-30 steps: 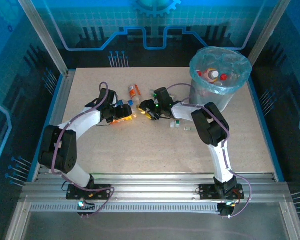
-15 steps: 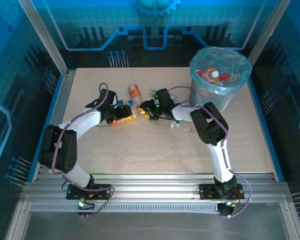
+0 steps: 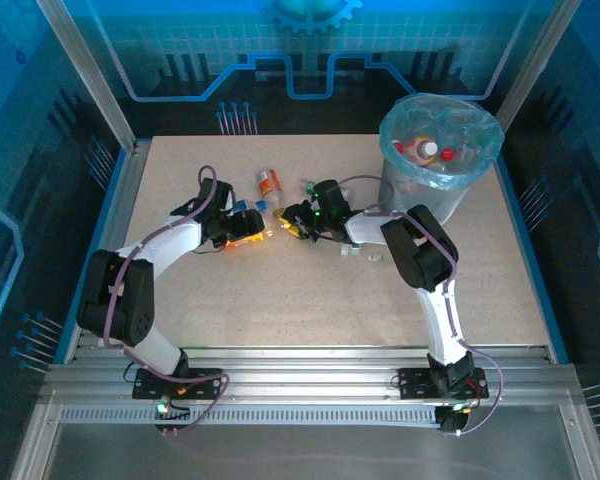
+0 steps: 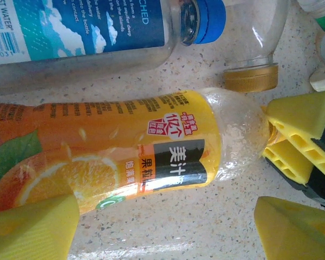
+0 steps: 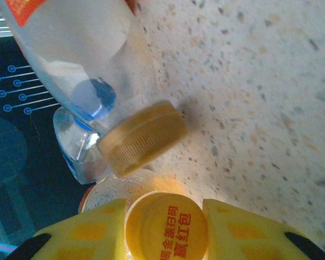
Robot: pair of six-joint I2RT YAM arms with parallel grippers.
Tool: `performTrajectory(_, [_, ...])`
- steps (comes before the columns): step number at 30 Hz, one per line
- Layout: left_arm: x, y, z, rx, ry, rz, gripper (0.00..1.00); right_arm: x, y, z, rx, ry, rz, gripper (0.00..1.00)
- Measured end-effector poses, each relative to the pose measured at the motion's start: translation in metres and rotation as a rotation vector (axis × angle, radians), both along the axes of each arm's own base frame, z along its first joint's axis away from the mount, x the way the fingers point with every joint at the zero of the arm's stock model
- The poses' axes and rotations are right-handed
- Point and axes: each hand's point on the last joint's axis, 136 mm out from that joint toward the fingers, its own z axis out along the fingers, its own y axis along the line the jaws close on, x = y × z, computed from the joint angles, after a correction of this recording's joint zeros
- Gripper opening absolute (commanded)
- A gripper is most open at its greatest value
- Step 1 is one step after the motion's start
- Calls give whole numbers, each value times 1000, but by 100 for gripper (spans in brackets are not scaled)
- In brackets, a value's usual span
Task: Put the plastic bottles in the bin
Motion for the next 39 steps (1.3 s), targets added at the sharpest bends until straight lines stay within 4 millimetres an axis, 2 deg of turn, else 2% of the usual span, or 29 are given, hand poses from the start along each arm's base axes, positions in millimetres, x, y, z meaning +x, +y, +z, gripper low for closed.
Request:
performTrajectory(4, [-1,0,11,-4,-23,0,86,-7,-4,3,-3,8,-3,26])
performTrajectory(12, [-6,1,63,-26,-150,-2,87,-14,-12,22,-25,-20,0,22])
performTrajectory(22, [-25,12,130,-18,-323,9,87,-16,-21,71,-63,-141,14,20])
performTrajectory(27, [-37,20,159,-1,-404,20,87,-27,-29,95,-146,-216,41,18])
performTrajectory(30, [-45,23,175,7,-450,21,86,-33,-34,120,-212,-293,65,17])
performTrajectory(32, [-50,24,183,5,-474,22,85,-36,-37,145,-255,-366,78,17])
performTrajectory(36, [-58,21,196,2,-513,6,85,-41,-50,209,-348,-549,82,15])
performTrajectory(39, [-61,7,205,4,-540,-46,85,-44,-68,258,-418,-680,59,12])
